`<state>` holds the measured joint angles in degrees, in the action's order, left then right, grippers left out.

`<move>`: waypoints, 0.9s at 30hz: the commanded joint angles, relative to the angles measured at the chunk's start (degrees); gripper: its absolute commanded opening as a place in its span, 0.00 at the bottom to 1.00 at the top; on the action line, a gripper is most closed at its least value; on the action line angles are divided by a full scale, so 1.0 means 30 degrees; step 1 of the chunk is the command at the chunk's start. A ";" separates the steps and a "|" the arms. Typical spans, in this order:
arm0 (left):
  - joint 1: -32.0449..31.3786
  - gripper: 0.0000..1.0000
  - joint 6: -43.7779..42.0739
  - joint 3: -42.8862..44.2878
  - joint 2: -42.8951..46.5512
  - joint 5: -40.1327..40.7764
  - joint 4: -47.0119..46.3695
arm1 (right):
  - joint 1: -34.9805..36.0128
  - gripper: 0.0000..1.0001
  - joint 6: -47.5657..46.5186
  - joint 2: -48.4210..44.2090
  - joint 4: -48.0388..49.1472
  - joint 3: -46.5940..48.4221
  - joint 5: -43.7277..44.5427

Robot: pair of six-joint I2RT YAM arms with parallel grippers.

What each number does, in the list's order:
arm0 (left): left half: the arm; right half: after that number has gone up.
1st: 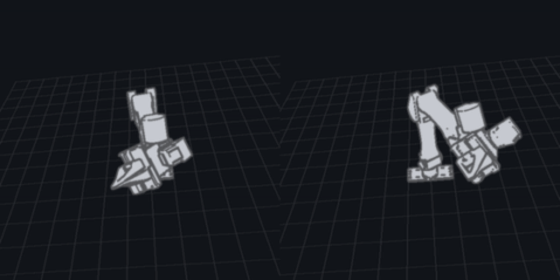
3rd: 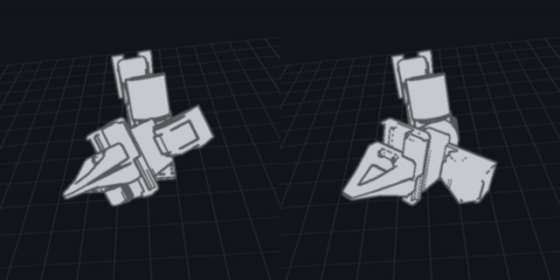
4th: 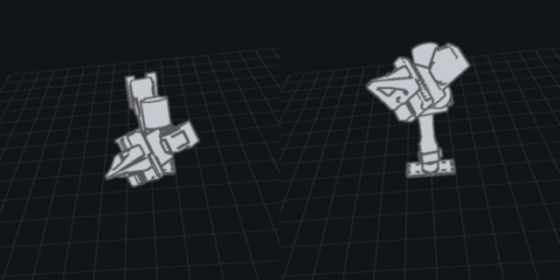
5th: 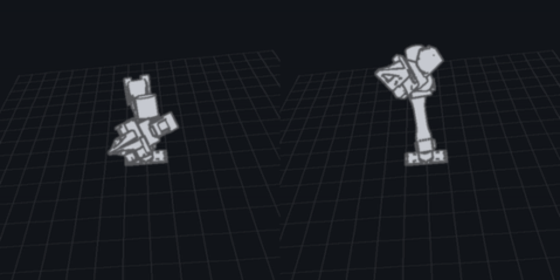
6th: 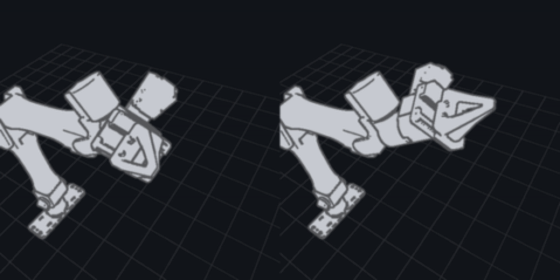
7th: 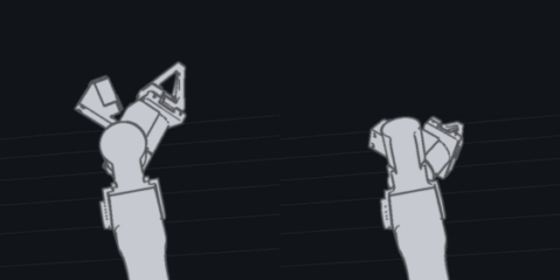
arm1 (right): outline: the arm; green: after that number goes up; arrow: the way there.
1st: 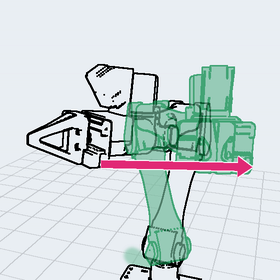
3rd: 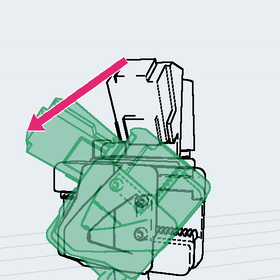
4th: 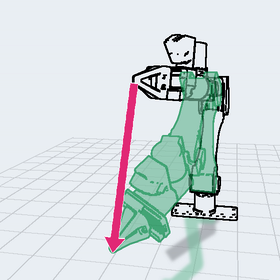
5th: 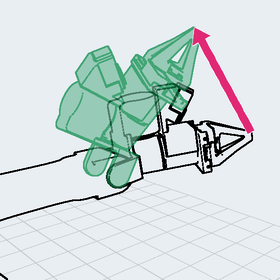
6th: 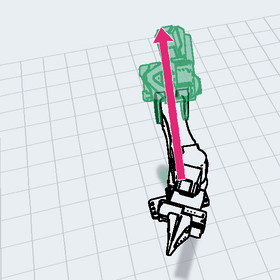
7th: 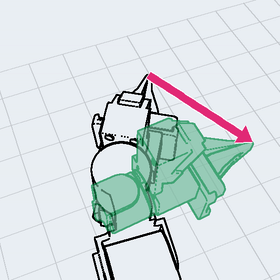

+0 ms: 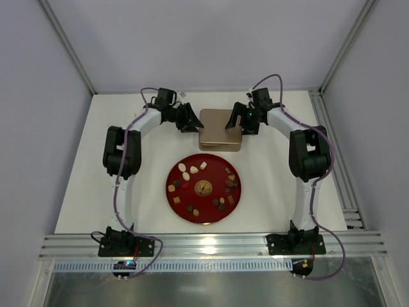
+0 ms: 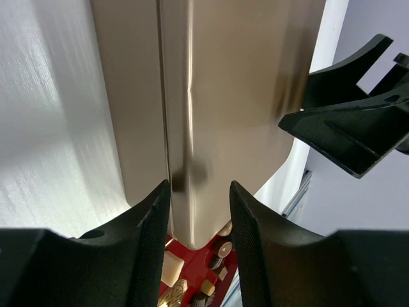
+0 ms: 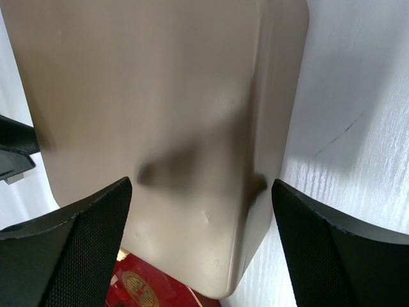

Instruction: Pack the chocolate

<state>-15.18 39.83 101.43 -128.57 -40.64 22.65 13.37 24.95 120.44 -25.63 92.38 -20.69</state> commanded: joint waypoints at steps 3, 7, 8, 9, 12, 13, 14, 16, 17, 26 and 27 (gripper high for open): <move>-0.0184 0.40 -0.0826 -0.0206 -0.0179 0.0801 0.0591 | 0.0115 0.90 -0.0523 -0.0421 -0.0275 0.0877 0.0449; -0.0214 0.36 -0.1294 -0.0206 -0.0325 0.2265 0.1994 | 0.0261 0.90 -0.0786 -0.0450 -0.0539 0.0877 0.0946; -0.0243 0.36 -0.1412 -0.0177 -0.0326 0.2529 0.2289 | 0.0291 0.90 -0.0816 -0.0450 -0.0656 0.0877 0.1065; -0.0272 0.35 -0.1587 -0.0205 -0.0384 0.3112 0.2524 | 0.0320 0.90 -0.0904 -0.0421 -0.0744 0.0906 0.1211; -0.0535 0.35 -0.2348 -0.0293 -0.0560 0.4081 0.3608 | 0.0437 0.90 -0.1139 -0.0363 -0.1037 0.0877 0.1914; -0.0623 0.35 -0.2495 -0.0351 -0.0560 0.4578 0.3901 | 0.0437 0.90 -0.1168 -0.0333 -0.1038 0.0819 0.2031; -0.0682 0.35 -0.2671 -0.0468 -0.0618 0.4728 0.3990 | 0.0495 0.90 -0.1255 -0.0333 -0.1009 0.0761 0.2091; -0.0741 0.34 -0.2673 -0.0674 -0.0706 0.4962 0.4049 | 0.0554 0.90 -0.1285 -0.0188 -0.1125 0.0731 0.2266; -0.0770 0.34 -0.2644 -0.0732 -0.0823 0.4935 0.4079 | 0.0555 0.89 -0.1343 -0.0100 -0.1213 0.0760 0.2267; -0.1268 0.34 -0.2702 -0.1669 -0.0619 0.5198 0.4138 | 0.0555 0.69 -0.1491 0.0341 -0.1946 0.0878 0.2326; -0.1297 0.34 -0.2702 -0.1815 -0.0474 0.5256 0.4080 | 0.0555 0.67 -0.1374 0.0341 -0.1859 0.0645 0.2297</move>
<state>-18.02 35.70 100.12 -127.94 -33.91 27.27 14.57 21.71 120.46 -29.15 94.32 -15.55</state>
